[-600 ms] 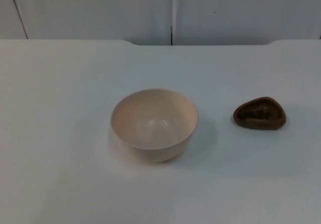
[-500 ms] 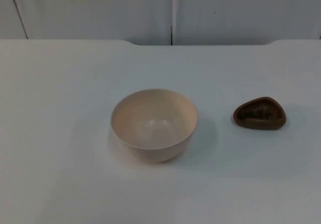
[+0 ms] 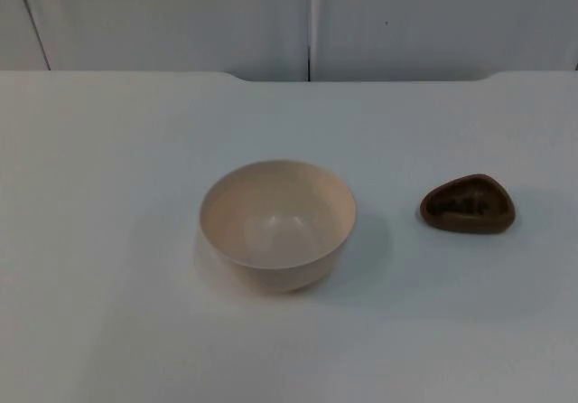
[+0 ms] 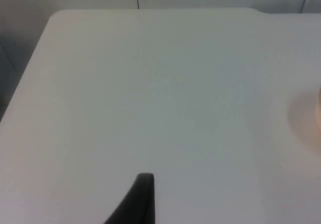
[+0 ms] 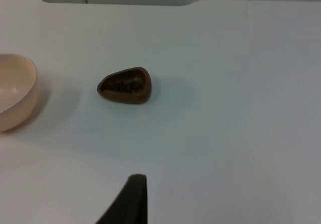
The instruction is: Pick up the bowl with the left hand and pour the coffee beans from the cup into the bowl with the right hand.
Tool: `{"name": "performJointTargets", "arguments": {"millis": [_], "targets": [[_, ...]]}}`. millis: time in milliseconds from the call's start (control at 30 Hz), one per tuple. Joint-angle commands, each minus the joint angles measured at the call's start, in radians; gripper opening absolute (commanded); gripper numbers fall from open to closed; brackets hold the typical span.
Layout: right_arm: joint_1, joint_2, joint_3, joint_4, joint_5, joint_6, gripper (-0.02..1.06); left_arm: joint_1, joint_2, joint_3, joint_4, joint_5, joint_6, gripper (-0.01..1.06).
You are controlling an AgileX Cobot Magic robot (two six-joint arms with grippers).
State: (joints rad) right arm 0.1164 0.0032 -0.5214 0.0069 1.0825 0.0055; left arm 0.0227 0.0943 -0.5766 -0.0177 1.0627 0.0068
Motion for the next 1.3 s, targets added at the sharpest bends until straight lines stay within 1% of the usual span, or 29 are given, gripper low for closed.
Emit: {"name": "performJointTargets", "arguments": {"millis": [0,233,500,933,1100,1267], "targets": [[-0.007,-0.003,0.005,0.000,-0.004,0.002,1.05,0.003,0.011,-0.009,-0.008,-0.008,-0.007,1.05],[-0.007,-0.003,0.005,0.000,-0.004,0.002,1.05,0.003,0.060,-0.009,-0.026,-0.016,-0.007,1.05],[-0.007,-0.003,0.005,0.000,-0.004,0.002,1.05,0.003,0.148,-0.014,-0.073,-0.058,-0.007,1.05],[-0.007,-0.003,0.005,0.000,-0.004,0.002,1.05,0.003,0.382,-0.115,-0.075,-0.091,-0.007,1.05],[-0.007,-0.003,0.005,-0.007,-0.004,0.000,1.05,0.003,0.472,-0.148,-0.078,-0.142,0.002,1.05],[-0.007,-0.003,0.005,-0.007,-0.004,0.000,1.05,0.003,0.529,-0.177,-0.078,-0.163,0.014,1.05]]}}
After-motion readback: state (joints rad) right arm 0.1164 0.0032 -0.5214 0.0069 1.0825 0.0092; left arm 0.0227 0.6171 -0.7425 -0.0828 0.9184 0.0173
